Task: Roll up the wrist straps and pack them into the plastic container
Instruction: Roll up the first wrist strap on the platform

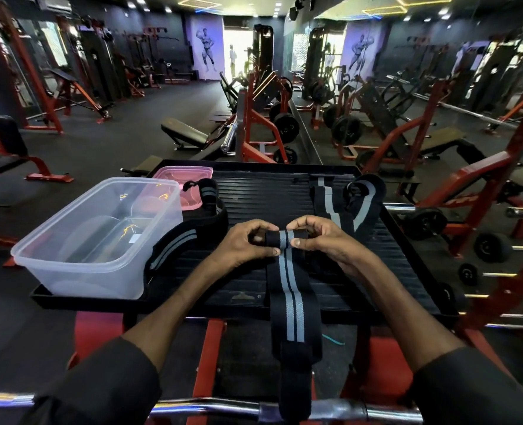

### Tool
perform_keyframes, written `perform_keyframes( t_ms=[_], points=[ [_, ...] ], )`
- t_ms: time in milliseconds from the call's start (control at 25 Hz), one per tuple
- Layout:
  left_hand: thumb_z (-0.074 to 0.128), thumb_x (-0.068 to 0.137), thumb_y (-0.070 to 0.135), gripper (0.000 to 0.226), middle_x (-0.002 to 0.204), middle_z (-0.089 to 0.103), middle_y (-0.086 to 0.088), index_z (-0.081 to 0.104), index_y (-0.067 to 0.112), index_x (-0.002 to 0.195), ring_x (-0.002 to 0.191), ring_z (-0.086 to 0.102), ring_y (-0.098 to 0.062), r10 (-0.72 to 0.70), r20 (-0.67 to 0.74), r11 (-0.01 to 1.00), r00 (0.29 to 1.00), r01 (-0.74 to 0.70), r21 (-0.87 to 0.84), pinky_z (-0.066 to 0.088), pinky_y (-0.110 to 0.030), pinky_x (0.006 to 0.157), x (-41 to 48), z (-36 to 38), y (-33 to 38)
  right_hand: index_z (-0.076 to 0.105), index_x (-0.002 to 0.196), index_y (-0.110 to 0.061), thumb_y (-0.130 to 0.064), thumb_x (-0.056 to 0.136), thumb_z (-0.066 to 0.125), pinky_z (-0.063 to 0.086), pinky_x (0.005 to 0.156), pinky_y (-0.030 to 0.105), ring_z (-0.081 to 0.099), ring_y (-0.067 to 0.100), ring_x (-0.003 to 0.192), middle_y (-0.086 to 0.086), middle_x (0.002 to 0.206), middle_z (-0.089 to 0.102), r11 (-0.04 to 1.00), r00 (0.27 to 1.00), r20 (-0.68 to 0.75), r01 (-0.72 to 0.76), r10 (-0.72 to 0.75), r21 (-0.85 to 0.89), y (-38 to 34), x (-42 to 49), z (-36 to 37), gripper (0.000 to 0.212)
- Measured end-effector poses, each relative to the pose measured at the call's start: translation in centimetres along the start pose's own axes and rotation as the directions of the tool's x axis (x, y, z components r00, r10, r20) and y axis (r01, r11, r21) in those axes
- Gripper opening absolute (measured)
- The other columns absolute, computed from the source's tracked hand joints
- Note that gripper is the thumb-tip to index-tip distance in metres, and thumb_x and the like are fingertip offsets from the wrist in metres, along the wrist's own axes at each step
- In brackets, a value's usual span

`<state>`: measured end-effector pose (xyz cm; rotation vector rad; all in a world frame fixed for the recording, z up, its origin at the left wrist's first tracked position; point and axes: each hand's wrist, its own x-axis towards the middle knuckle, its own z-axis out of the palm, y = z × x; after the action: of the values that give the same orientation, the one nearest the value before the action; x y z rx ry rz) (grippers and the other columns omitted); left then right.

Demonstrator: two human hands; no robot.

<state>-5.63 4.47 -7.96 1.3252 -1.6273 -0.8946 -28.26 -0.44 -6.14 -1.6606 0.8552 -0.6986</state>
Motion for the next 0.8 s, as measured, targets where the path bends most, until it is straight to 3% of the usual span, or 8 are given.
perform_keyframes(
  t_ms=[160,360,520,640,800],
  points=[
    [0.090,0.068,0.013,0.045,0.102,0.069,0.017,0.071,0.021,0.108,0.098,0.064,0.006,0.208,-0.124,0.970,0.970,-0.189,0.152,0.048,-0.014,0.091,-0.2,0.2,0.1,0.069,0.121,-0.026,-0.023,0.089,0.074,0.037,0.085,0.035,0.060,0.008,0.109,-0.009,0.110,0.074,0.986,0.990,-0.026,-0.135,0.139,0.102,-1.7,0.4,0.2,0.032],
    [0.089,0.066,0.006,0.044,0.105,0.070,0.011,0.071,0.018,0.104,0.104,0.066,-0.002,0.298,-0.206,0.948,0.932,-0.262,0.183,0.049,-0.017,0.095,-0.3,0.2,0.0,0.069,0.117,-0.026,-0.055,0.090,0.068,0.045,0.090,0.035,0.059,0.013,0.112,-0.006,0.121,0.068,0.985,0.986,0.003,-0.167,0.168,-0.037,-1.1,0.7,0.9,0.040],
    [0.081,0.079,0.005,0.045,0.115,0.064,0.011,0.062,0.020,0.117,0.103,0.057,0.016,0.140,-0.058,0.986,0.989,-0.134,0.099,0.042,-0.005,0.091,-0.3,-0.5,0.1,0.073,0.108,-0.026,-0.040,0.090,0.074,0.047,0.081,0.033,0.062,0.015,0.104,-0.007,0.105,0.072,0.997,0.996,-0.051,-0.068,0.070,0.039,-0.2,0.5,1.1,0.023],
    [0.072,0.091,0.013,0.040,0.118,0.064,0.006,0.058,0.016,0.129,0.102,0.066,0.002,-0.042,0.088,0.990,0.995,0.054,-0.132,0.058,-0.021,0.082,-0.8,-0.6,0.1,0.073,0.112,-0.024,-0.032,0.088,0.078,0.044,0.081,0.035,0.061,0.015,0.097,-0.008,0.098,0.074,0.996,0.998,-0.061,-0.028,0.033,0.089,0.2,0.5,1.3,0.026],
    [0.069,0.093,0.024,0.033,0.120,0.064,0.012,0.061,0.025,0.125,0.106,0.067,-0.004,-0.081,0.125,0.984,0.989,0.099,-0.146,0.060,-0.026,0.080,-0.8,-0.5,0.3,0.071,0.120,-0.021,-0.026,0.087,0.079,0.043,0.084,0.037,0.063,0.005,0.089,-0.013,0.092,0.075,0.995,0.998,-0.044,-0.034,0.038,0.089,0.4,0.3,1.4,0.034]
  ],
)
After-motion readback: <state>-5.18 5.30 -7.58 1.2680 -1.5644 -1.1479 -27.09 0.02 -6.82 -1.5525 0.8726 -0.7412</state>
